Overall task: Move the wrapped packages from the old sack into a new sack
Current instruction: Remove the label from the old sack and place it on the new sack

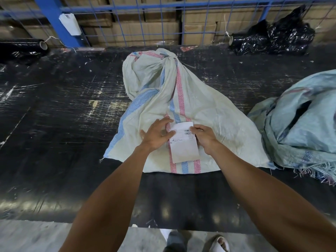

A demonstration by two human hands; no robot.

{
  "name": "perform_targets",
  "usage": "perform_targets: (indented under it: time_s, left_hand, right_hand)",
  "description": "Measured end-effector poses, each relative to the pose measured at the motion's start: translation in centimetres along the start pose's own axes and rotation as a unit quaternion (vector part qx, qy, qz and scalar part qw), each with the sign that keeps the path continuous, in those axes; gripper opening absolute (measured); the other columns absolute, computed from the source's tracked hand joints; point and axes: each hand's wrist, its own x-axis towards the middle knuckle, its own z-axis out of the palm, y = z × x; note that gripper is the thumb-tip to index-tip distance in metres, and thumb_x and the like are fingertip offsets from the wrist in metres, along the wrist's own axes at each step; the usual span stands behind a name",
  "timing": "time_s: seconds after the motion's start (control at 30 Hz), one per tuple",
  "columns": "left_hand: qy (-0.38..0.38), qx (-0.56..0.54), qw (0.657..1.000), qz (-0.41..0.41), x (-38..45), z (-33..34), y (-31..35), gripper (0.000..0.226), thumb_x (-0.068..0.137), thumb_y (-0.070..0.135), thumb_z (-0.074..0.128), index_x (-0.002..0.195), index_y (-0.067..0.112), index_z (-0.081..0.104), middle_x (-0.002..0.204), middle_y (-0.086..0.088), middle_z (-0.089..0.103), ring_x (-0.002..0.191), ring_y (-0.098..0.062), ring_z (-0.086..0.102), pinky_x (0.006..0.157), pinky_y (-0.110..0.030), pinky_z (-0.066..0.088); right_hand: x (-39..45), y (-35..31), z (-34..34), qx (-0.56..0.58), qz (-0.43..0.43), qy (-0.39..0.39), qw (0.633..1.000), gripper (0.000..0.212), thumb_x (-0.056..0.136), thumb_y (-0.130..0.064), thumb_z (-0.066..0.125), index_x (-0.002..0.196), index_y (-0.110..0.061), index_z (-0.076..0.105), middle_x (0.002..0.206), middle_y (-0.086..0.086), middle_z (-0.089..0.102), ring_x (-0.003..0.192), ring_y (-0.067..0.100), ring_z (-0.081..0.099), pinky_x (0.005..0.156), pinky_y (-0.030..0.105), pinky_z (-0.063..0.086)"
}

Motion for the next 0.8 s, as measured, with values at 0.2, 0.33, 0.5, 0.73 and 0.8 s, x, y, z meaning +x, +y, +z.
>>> perform_targets:
  time_s: [0.2,0.33,0.5,0.73,0.8]
  left_hand:
    - [0.048,-0.057,0.997,-0.012,1.4,0.6,-0.5,0.034,0.083,0.068,0.053,0.101,0.039,0.057,0.128,0.026,0.059,0.121,-0.009,0.059,0.108,-0.062,0.036]
    - [0.058,-0.04,0.997,-0.017,1.3,0.4,0.1,0.009,0.098,0.044,0.054,0.102,0.052,0.057,0.121,0.023,0.064,0.118,-0.013,0.06,0.112,-0.054,0.035]
    - [0.083,-0.043,0.995,-0.02,1.6,0.4,0.8,0.023,0.098,0.031,0.057,0.079,0.044,0.057,0.107,0.034,0.065,0.111,-0.01,0.063,0.109,-0.056,0.037]
    - [0.103,-0.025,0.994,-0.026,1.6,0.2,2.1,0.01,0.099,0.019,0.057,0.097,0.022,0.067,0.101,0.012,0.063,0.095,-0.003,0.054,0.097,-0.025,0.035]
    - [0.102,0.002,0.995,-0.018,1.4,0.0,2.5,0.018,0.1,0.016,0.056,0.113,0.008,0.066,0.106,0.006,0.066,0.095,-0.002,0.051,0.082,-0.016,0.03]
  right_hand:
    - [0.2,-0.1,0.3,-0.016,0.007,0.001,1.0,0.021,0.09,-0.017,0.071,0.11,-0.011,0.071,0.099,0.007,0.074,0.077,0.017,0.067,0.059,0.025,0.049]
    - [0.3,-0.3,0.3,-0.032,0.015,0.007,0.999,0.02,0.091,-0.018,0.07,0.11,-0.012,0.071,0.095,0.006,0.074,0.071,0.016,0.066,0.051,0.023,0.045]
    - [0.4,-0.2,0.8,-0.071,0.019,0.044,0.996,0.021,0.091,-0.024,0.068,0.11,-0.016,0.072,0.098,0.004,0.074,0.076,0.018,0.068,0.052,0.023,0.049]
    - [0.5,0.0,1.1,-0.106,-0.005,0.089,0.99,0.02,0.088,-0.028,0.069,0.106,-0.021,0.074,0.099,-0.001,0.072,0.093,0.019,0.068,0.08,0.027,0.055]
    - [0.6,-0.1,1.2,-0.112,-0.009,0.097,0.989,0.02,0.088,-0.028,0.069,0.105,-0.021,0.075,0.098,0.0,0.072,0.092,0.019,0.068,0.082,0.028,0.056]
